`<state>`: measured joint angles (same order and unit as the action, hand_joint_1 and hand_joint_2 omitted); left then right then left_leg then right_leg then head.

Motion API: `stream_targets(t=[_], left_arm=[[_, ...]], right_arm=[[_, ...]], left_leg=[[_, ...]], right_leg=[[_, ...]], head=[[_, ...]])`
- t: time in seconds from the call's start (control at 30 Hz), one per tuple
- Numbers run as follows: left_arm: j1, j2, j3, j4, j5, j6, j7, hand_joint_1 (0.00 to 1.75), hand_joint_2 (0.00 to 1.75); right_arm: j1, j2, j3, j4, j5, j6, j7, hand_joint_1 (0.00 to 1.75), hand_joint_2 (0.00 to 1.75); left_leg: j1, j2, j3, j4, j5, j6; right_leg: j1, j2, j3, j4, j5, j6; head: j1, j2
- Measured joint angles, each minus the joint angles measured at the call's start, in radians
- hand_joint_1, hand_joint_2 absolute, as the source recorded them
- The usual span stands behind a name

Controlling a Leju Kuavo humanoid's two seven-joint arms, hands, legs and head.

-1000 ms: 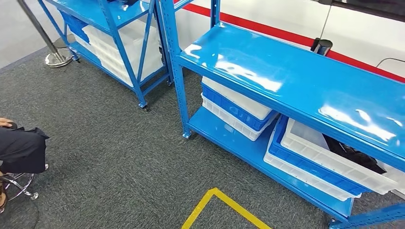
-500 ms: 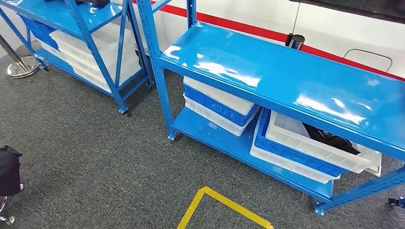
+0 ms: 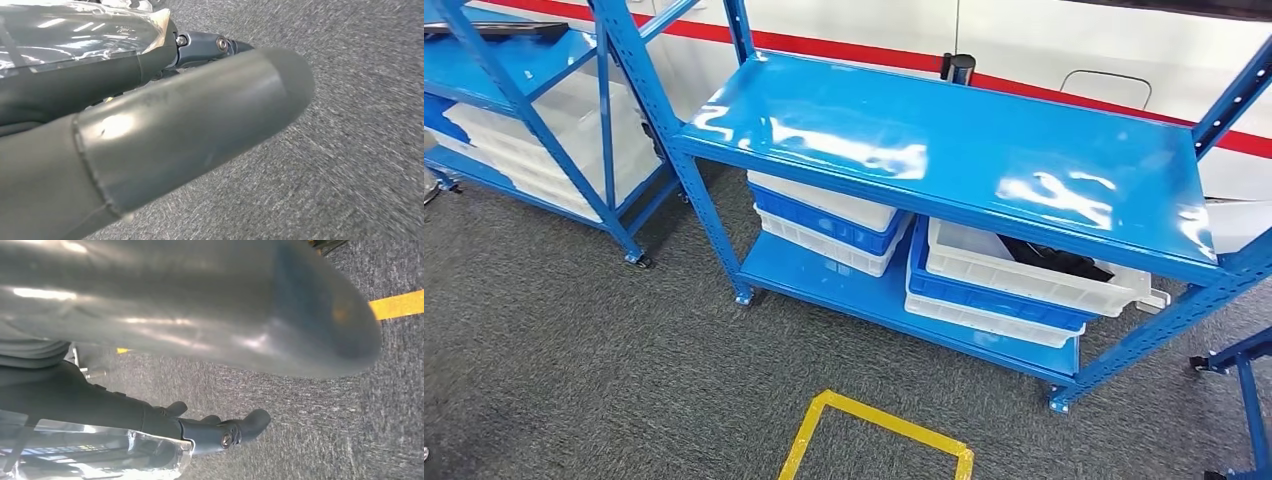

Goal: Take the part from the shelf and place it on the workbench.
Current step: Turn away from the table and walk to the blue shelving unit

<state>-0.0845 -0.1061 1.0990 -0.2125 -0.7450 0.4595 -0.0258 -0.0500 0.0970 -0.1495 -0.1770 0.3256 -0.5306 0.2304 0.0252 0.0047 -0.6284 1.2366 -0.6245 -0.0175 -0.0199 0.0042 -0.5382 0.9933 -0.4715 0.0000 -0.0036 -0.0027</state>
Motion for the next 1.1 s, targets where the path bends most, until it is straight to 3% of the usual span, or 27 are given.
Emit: stream_targets(t=[0.03,0.07,0.1,0.17,0.2,0.27,0.3,0.33,0.4,0.47,0.5,0.57,0.6,0.67,0.73,0.8,0.87,0.9,1.03,1.1], left_arm=[[0.001,0.000,0.001,0.000,0.001,0.000,-0.001,0.00,0.00],[0.002,0.000,0.003,0.000,0.001,0.000,-0.002,0.00,0.00],[0.002,0.000,0.004,0.000,0.001,0.000,-0.003,0.00,0.00],[0.002,0.001,0.006,0.000,0.001,0.000,-0.006,0.00,0.00],[0.002,0.001,0.006,0.000,0.001,0.001,-0.008,0.00,0.00],[0.000,0.002,0.006,0.000,0.001,0.001,-0.010,0.00,0.00],[0.000,0.002,0.006,0.000,0.001,0.001,-0.011,0.00,0.00],[-0.001,0.002,0.006,0.000,0.001,0.002,-0.014,0.00,0.00],[-0.002,0.001,0.007,0.000,0.000,0.003,-0.022,0.00,0.00],[0.000,0.001,0.007,0.000,-0.001,0.004,-0.029,0.00,0.00],[0.000,0.001,0.007,0.000,-0.002,0.005,-0.031,0.00,0.00],[0.001,0.002,0.007,0.000,-0.001,0.006,-0.036,0.00,0.00],[0.000,0.002,0.007,0.000,0.000,0.006,-0.040,0.00,0.00],[0.000,0.001,0.007,0.000,0.001,0.007,-0.047,0.00,0.00],[-0.001,0.001,0.007,0.000,0.001,0.007,-0.055,0.00,0.00],[-0.001,0.003,0.007,0.000,0.000,0.007,-0.065,0.00,0.00],[-0.001,0.005,0.007,0.000,0.000,0.007,-0.074,0.00,0.00],[-0.001,0.006,0.007,0.000,0.000,0.006,-0.080,0.00,0.00],[-0.001,0.008,0.007,0.000,0.004,0.000,-0.108,0.00,0.00],[-0.001,0.009,0.009,0.000,0.007,-0.003,-0.122,0.00,0.00]], right_arm=[[0.001,0.000,0.000,0.000,-0.001,0.000,-0.002,0.00,0.00],[0.001,0.000,0.000,0.000,-0.002,0.000,-0.003,0.00,0.00],[0.001,0.000,0.000,0.000,-0.003,0.000,-0.005,0.00,0.00],[0.000,0.001,0.000,0.000,-0.005,0.000,-0.009,0.00,0.00],[-0.001,0.001,0.000,0.000,-0.007,0.000,-0.010,0.00,0.00],[-0.001,0.002,0.000,0.000,-0.009,0.000,-0.011,0.00,0.00],[0.000,0.002,0.000,0.000,-0.010,0.000,-0.012,0.00,0.00],[0.002,0.002,-0.001,0.000,-0.011,0.000,-0.013,0.00,0.00],[0.003,0.002,-0.002,0.000,-0.014,-0.002,-0.017,0.00,0.00],[0.001,0.002,-0.003,0.000,-0.015,-0.003,-0.023,0.00,0.00],[0.000,0.002,-0.003,0.000,-0.014,-0.003,-0.026,0.00,0.00],[0.002,0.002,-0.003,0.000,-0.014,-0.003,-0.038,0.00,0.00],[0.004,0.002,-0.003,0.000,-0.014,-0.003,-0.046,0.00,0.00],[0.005,0.000,-0.006,0.000,-0.018,-0.005,-0.060,0.00,0.00],[0.004,-0.001,-0.009,0.000,-0.022,-0.009,-0.065,0.00,0.00],[0.004,0.001,-0.012,0.000,-0.024,-0.013,-0.065,0.00,0.00],[0.004,0.001,-0.015,0.000,-0.025,-0.017,-0.065,0.00,0.00],[0.004,0.001,-0.017,0.000,-0.025,-0.018,-0.065,0.00,0.00],[0.004,0.001,-0.024,0.000,-0.026,-0.022,-0.066,0.00,0.00],[0.004,0.001,-0.027,0.000,-0.027,-0.024,-0.066,0.00,0.00]], left_leg=[[0.000,-0.004,-0.023,0.043,-0.009,0.001],[0.000,-0.005,-0.029,0.048,0.004,0.003],[0.000,-0.007,-0.017,0.014,0.034,0.006],[0.000,-0.032,0.042,-0.126,0.111,0.014],[-0.001,-0.044,0.066,-0.183,0.134,0.017],[-0.005,-0.056,0.085,-0.231,0.144,0.023],[-0.008,-0.048,0.085,-0.233,0.145,0.026],[-0.009,-0.039,0.086,-0.238,0.149,0.033],[-0.008,-0.022,0.089,-0.249,0.157,0.048],[-0.007,-0.002,0.090,-0.254,0.160,0.057],[-0.007,0.008,0.089,-0.254,0.160,0.058],[-0.008,0.023,0.088,-0.253,0.159,0.057],[-0.007,0.027,0.089,-0.253,0.158,0.056],[-0.006,0.034,0.092,-0.251,0.156,0.050],[-0.011,0.037,0.095,-0.248,0.150,0.038],[-0.013,0.037,0.095,-0.243,0.146,0.044],[-0.010,0.035,0.095,-0.243,0.149,0.059],[-0.009,0.035,0.095,-0.244,0.153,0.061],[-0.004,0.035,0.098,-0.252,0.157,0.052],[-0.002,0.035,0.098,-0.255,0.158,0.038]], right_leg=[[0.003,0.010,0.000,0.000,0.000,0.000],[0.004,0.021,0.002,0.001,0.000,0.000],[0.005,0.033,0.004,0.001,-0.001,0.000],[0.007,0.055,0.006,0.002,-0.001,0.001],[0.009,0.064,0.006,0.003,-0.002,0.002],[0.012,0.078,-0.002,0.003,-0.001,0.009],[0.011,0.084,-0.007,0.002,0.001,0.015],[0.009,0.083,-0.011,0.004,0.000,0.020],[0.009,0.054,-0.035,0.043,-0.023,0.025],[0.008,0.019,-0.090,0.153,-0.079,0.022],[0.006,0.013,-0.124,0.221,-0.107,0.023],[0.001,0.008,-0.155,0.288,-0.125,0.035],[-0.001,0.006,-0.139,0.262,-0.110,0.045],[-0.006,-0.007,-0.062,0.122,-0.058,0.061],[-0.006,-0.018,-0.008,0.017,-0.021,0.057],[-0.006,-0.019,0.004,-0.002,-0.010,0.045],[-0.006,-0.018,0.007,-0.001,-0.008,0.041],[-0.003,-0.018,0.007,-0.001,-0.007,0.040],[0.003,-0.018,0.006,-0.001,-0.008,0.033],[0.006,-0.018,0.004,0.000,-0.008,0.030]], head=[[0.000,0.000],[0.000,0.000],[0.000,0.000],[0.000,0.000],[0.001,0.000],[0.001,0.000],[0.001,0.000],[0.001,0.000],[0.003,0.000],[0.006,0.000],[0.007,0.000],[0.007,0.000],[0.007,0.000],[0.008,0.000],[0.007,0.000],[0.005,0.000],[0.004,0.000],[0.003,0.000],[0.000,0.000],[0.001,0.000]])
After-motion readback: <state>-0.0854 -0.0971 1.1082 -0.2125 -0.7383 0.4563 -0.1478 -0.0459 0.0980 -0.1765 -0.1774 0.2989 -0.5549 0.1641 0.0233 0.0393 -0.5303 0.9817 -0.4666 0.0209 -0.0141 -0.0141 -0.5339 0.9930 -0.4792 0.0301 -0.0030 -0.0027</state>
